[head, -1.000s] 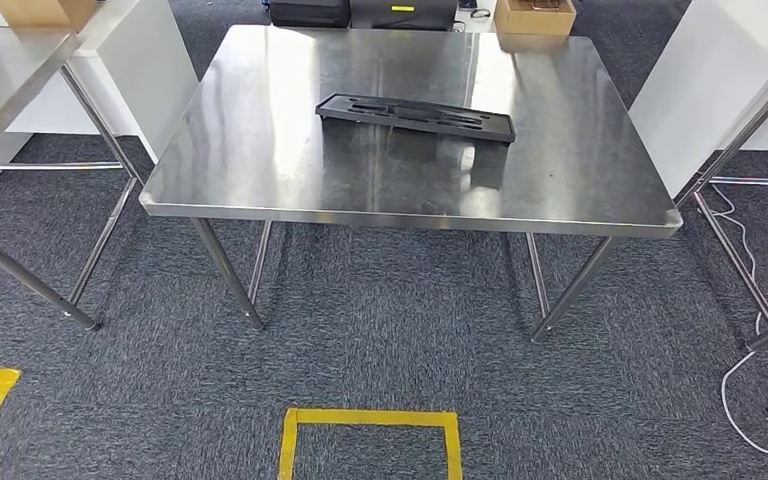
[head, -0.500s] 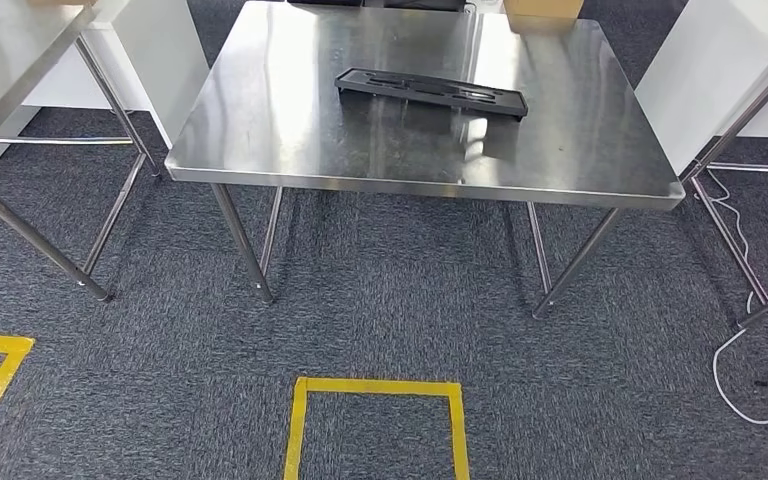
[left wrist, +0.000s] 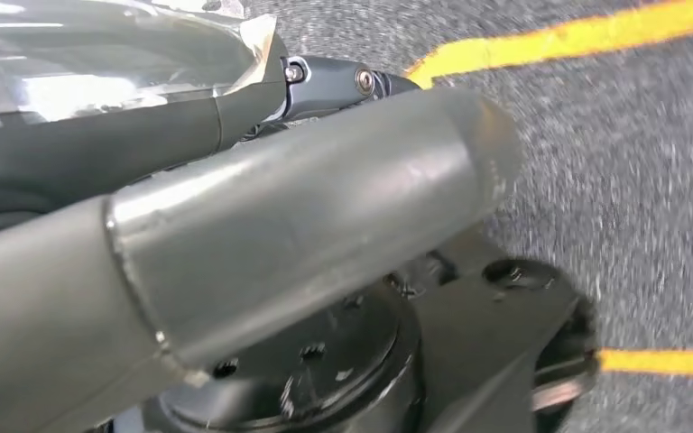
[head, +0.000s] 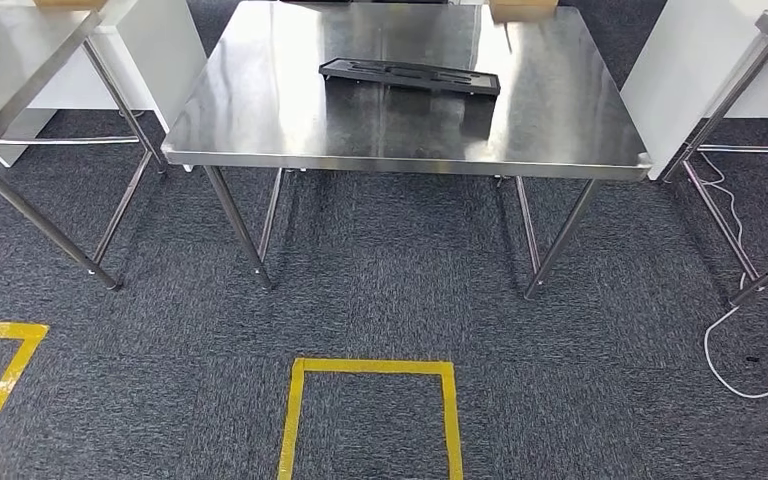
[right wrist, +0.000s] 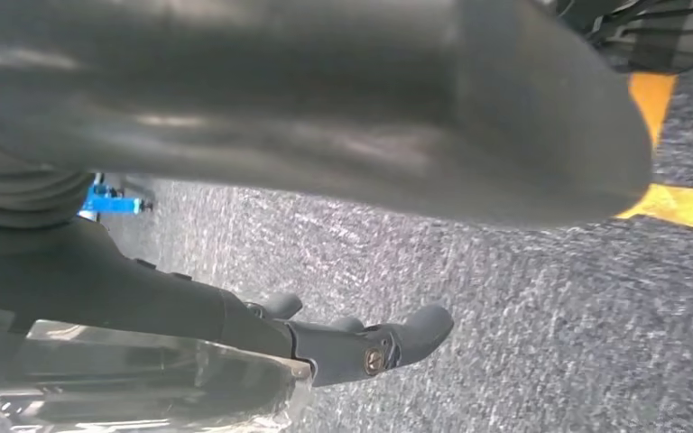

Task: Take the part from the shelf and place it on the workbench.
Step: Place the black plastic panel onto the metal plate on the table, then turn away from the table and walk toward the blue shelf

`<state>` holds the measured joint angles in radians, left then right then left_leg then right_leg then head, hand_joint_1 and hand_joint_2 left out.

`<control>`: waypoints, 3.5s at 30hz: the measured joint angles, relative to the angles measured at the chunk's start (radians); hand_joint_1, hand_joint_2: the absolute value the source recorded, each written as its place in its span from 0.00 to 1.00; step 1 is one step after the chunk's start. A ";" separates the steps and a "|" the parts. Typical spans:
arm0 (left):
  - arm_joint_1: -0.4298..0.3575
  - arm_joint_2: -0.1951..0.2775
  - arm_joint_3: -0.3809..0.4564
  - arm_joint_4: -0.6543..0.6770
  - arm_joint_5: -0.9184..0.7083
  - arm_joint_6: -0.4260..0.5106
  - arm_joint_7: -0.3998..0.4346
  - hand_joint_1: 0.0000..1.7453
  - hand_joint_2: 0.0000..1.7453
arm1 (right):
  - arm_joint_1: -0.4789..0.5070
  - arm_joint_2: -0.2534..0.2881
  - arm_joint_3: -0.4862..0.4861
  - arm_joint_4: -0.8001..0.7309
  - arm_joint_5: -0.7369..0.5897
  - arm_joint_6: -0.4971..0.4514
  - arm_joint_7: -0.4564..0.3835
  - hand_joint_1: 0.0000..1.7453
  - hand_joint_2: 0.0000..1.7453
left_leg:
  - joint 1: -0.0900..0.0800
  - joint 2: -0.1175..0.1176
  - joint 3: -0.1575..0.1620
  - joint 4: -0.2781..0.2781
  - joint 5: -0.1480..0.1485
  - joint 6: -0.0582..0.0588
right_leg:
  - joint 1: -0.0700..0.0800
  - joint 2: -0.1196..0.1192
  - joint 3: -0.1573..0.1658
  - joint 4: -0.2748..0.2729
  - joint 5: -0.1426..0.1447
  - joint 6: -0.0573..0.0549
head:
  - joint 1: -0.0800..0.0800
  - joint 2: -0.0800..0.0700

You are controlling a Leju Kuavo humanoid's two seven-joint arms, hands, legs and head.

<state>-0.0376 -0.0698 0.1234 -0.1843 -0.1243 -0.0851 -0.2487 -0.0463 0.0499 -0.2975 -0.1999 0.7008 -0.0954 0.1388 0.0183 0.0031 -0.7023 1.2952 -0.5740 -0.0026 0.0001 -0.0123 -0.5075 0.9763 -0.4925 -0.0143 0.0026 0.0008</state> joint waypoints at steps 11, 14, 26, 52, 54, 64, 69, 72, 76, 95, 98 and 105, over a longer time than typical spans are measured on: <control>0.014 -0.002 0.054 0.002 0.045 0.033 -0.002 0.00 0.00 | -0.001 -0.015 0.000 0.004 -0.011 0.089 -0.036 0.00 0.00 | -0.011 0.000 0.183 -0.317 0.084 0.058 | 0.006 0.001 -0.099 0.102 -0.024 0.036 | 0.004 0.000; 0.020 -0.018 0.055 0.003 0.043 0.046 0.000 0.00 0.00 | 0.001 -0.026 0.000 0.005 -0.007 0.102 -0.020 0.00 0.00 | -0.013 0.004 0.138 -0.317 0.120 0.063 | -0.005 0.006 -0.139 0.278 -0.125 0.040 | 0.007 0.000; 0.032 -0.085 0.050 0.006 0.008 0.073 0.003 0.00 0.00 | 0.000 -0.065 0.000 0.007 0.025 0.121 0.016 0.00 0.00 | -0.002 0.004 0.038 -0.246 0.123 0.003 | -0.022 0.006 0.093 -0.049 -0.039 0.018 | -0.001 0.000; 0.037 -0.144 0.046 0.012 -0.004 0.131 0.008 0.00 0.00 | 0.007 -0.092 -0.001 0.009 0.044 0.137 0.027 0.00 0.00 | -0.014 0.015 0.067 -0.301 0.201 0.021 | -0.020 0.011 0.143 -0.039 -0.084 0.072 | 0.008 0.000; 0.037 -0.144 0.039 0.015 -0.014 0.134 0.021 0.00 0.00 | 0.009 -0.091 -0.002 0.010 0.042 0.137 0.028 0.00 0.00 | -0.009 0.015 0.060 -0.299 0.212 0.008 | -0.023 0.009 0.132 -0.046 -0.082 0.052 | 0.006 0.000; 0.016 -0.136 0.010 0.015 -0.033 0.137 0.079 0.00 0.00 | 0.012 -0.090 -0.006 0.011 0.050 0.137 0.031 0.00 0.00 | 0.003 0.001 0.145 -0.116 0.056 -0.004 | -0.010 -0.005 -0.013 0.003 0.014 0.015 | -0.007 0.000; 0.013 -0.137 0.006 0.013 -0.032 0.149 0.073 0.00 0.00 | 0.010 -0.088 -0.006 0.011 0.078 0.110 0.029 0.00 0.00 | -0.007 -0.006 0.241 -0.302 0.023 0.029 | -0.005 -0.010 -0.056 0.031 0.041 0.046 | -0.006 0.000; 0.013 -0.138 0.005 0.014 -0.032 0.150 0.073 0.00 0.00 | 0.011 -0.087 -0.006 0.011 0.088 0.101 0.030 0.00 0.00 | -0.006 -0.010 0.213 -0.314 0.056 0.057 | -0.008 -0.003 -0.100 0.110 -0.014 0.046 | -0.002 0.000; 0.014 -0.137 0.002 0.014 -0.033 0.155 0.078 0.00 0.00 | 0.013 -0.087 -0.006 0.011 0.092 0.106 0.031 0.00 0.00 | -0.007 -0.028 0.166 -0.312 0.093 0.057 | -0.015 0.005 -0.146 0.298 -0.121 0.050 | 0.001 0.000; 0.040 -0.123 -0.042 0.010 -0.053 0.190 -0.071 0.00 0.00 | 0.024 -0.088 -0.027 0.011 0.098 0.121 0.042 0.00 0.00 | -0.011 0.044 0.139 -0.207 0.064 0.010 | -0.007 -0.073 0.037 -0.003 -0.029 0.012 | -0.009 0.000; 0.043 -0.119 -0.052 0.006 -0.055 0.183 -0.090 0.00 0.00 | 0.023 -0.086 -0.032 0.011 0.098 0.123 0.041 0.00 0.00 | -0.023 0.068 0.174 -0.291 0.082 0.027 | 0.006 -0.103 0.038 -0.001 -0.030 0.022 | -0.006 0.000; 0.043 -0.117 -0.085 0.005 -0.072 0.133 -0.094 0.00 0.00 | 0.022 -0.086 -0.048 0.011 0.099 0.141 0.040 0.00 0.00 | -0.016 -0.010 0.156 -0.314 0.114 0.067 | -0.010 0.000 -0.083 0.253 -0.151 0.033 | -0.001 0.000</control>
<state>0.0053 -0.1869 0.0386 -0.1793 -0.1962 0.0479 -0.3432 -0.0239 -0.0361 -0.3456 -0.1884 0.8000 0.0461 0.1791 0.0026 -0.0065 -0.5460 0.9816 -0.4596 0.0639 -0.0095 -0.0120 -0.5910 1.2296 -0.6435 0.0184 0.0011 0.0008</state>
